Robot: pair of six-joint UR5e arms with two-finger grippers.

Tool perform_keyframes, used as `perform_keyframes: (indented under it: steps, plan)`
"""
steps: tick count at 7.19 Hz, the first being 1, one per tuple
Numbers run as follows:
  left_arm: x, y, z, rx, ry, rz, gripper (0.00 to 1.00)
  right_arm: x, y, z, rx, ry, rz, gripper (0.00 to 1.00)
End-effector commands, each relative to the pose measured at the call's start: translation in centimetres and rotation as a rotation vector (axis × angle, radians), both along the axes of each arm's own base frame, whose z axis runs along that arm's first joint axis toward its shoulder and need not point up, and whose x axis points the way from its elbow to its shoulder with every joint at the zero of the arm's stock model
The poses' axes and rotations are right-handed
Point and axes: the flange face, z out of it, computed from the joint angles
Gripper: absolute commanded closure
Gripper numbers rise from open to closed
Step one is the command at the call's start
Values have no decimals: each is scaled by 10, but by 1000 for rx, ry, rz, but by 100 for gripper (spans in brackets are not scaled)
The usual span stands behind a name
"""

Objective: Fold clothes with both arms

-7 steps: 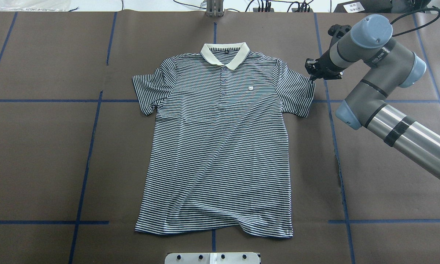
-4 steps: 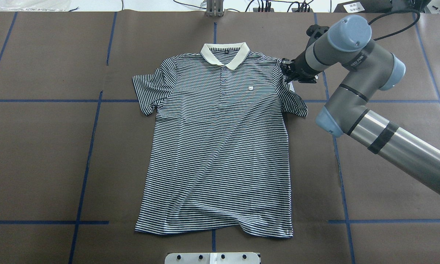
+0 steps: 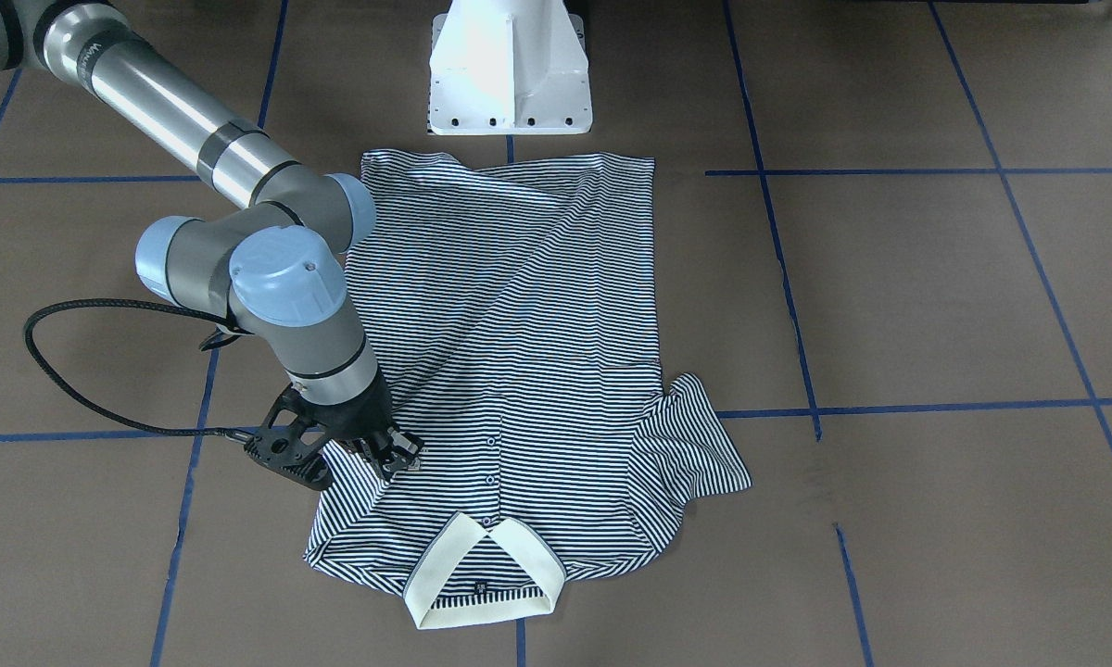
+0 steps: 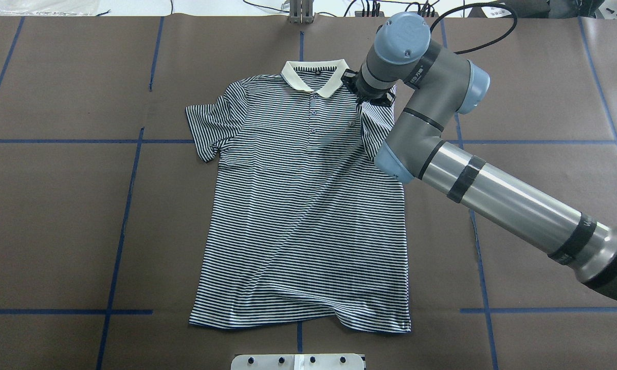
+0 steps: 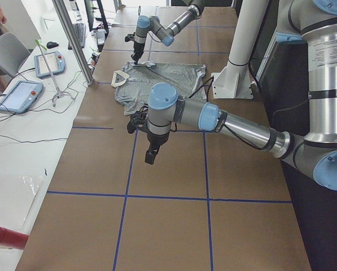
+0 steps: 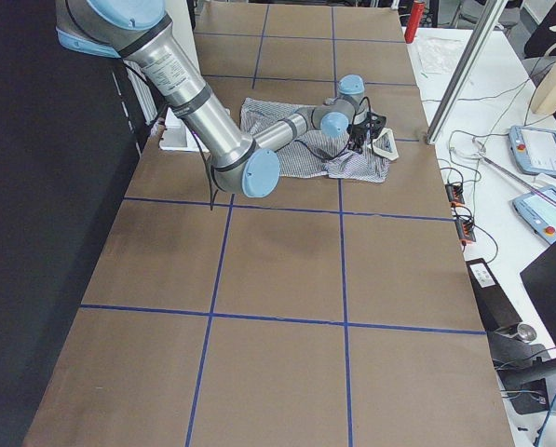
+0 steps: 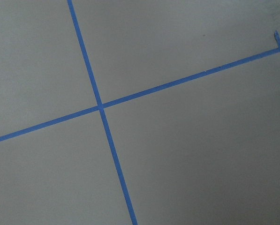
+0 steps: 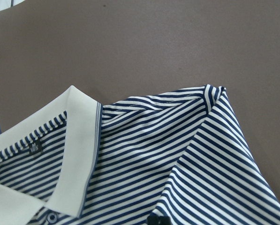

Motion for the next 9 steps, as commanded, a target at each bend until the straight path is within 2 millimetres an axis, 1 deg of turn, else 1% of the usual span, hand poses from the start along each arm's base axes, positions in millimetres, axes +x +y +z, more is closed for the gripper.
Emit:
perform_keyframes:
  steps: [1, 2, 3, 4, 5, 6, 7, 8, 9]
  plan:
    - [0, -1, 0, 6, 0, 2, 0, -5, -12, 7, 3, 42, 31, 100]
    - [2, -5, -3, 13, 2, 7, 0, -3, -14, 6, 5, 44, 36, 13]
    - [5, -13, -4, 43, 21, 13, 0, 2, -16, -1, 16, 35, 41, 0]
    - [6, -40, 2, 113, 24, 12, 0, 8, -12, -19, 37, 3, 43, 0]
    - [18, -86, 6, 96, 46, -36, 0, 20, 0, -32, 51, -29, 43, 0]
    - [60, -131, -2, -7, 103, -128, 0, 43, 24, -31, 59, -43, 40, 0]
    - [121, -166, -31, -119, 175, -210, 0, 70, 50, -39, 61, -48, 38, 0]
    - [205, -175, -67, -172, 208, -208, 0, 88, 71, -42, 63, -50, 35, 0]
    - [255, -182, -86, -184, 178, -253, 0, 107, 92, -37, 67, -69, 23, 0]
